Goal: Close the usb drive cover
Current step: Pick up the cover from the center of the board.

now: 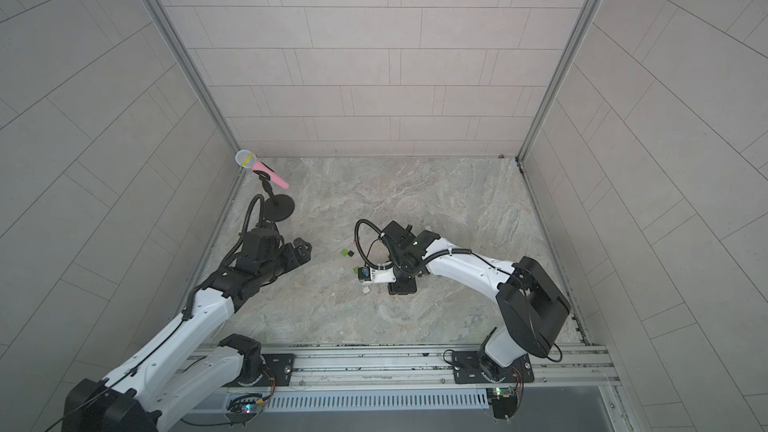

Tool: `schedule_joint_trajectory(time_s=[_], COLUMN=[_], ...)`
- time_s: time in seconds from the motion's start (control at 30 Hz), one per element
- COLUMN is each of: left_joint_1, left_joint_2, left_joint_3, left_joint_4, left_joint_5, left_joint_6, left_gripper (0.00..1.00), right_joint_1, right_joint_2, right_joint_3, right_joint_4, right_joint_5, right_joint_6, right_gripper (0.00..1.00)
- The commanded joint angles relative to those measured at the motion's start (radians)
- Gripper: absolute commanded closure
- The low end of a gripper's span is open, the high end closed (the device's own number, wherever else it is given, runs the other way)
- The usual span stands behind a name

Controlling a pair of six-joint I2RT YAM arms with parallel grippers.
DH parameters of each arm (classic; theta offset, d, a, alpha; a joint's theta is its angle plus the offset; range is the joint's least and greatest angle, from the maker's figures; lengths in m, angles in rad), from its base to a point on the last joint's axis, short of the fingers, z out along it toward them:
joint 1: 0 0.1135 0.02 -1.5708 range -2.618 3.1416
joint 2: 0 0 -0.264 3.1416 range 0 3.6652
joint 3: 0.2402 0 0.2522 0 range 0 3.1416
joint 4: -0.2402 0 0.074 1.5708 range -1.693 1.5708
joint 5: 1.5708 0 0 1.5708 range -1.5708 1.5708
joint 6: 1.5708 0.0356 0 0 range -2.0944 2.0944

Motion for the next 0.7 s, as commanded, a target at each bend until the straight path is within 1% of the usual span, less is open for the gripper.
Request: schedule_joint_trajectory(time_s=[0.0, 0.07, 0.2, 0.4, 0.53, 0.67], left_joint_1=[0.01, 0.011, 0.022, 0.038, 0.049, 0.073], left_joint_2=[-0.014, -0.032, -0.066, -0.077, -0.078, -0.058], left_joint_3=[0.011, -0.005, -0.044, -0.063, -0.067, -0.059], left_joint_4=[-0.029, -0.022, -0.015, -0.011, 0.013, -0.002], left_joint_5=[-0.021, -0.03, -0.078, -0.062, -0.069, -0.073], left_joint_6=[0.014, 0.013, 0.024, 0.042, 0.042, 0.036], left_gripper=[0.04, 0.03, 0.01, 0.01, 0.0, 0.0], right_joint_1=[0.006, 0.012, 0.015, 0.034, 0.056, 0.072], right_joint_2=[0.015, 0.019, 0.014, 0.044, 0.069, 0.121], right_joint_3=[0.035, 0.054, 0.049, 0.103, 0.103, 0.13], right_joint_4=[-0.041, -0.076, -0.052, -0.094, -0.115, -0.124], right_joint_5=[-0.016, -0.022, -0.021, -0.004, 0.005, -0.007], right_joint_6=[-0.043, -0.076, -0.118, -0.144, -0.154, -0.167], right_gripper=[0.55, 0.55, 0.54, 0.54, 0.54, 0.54])
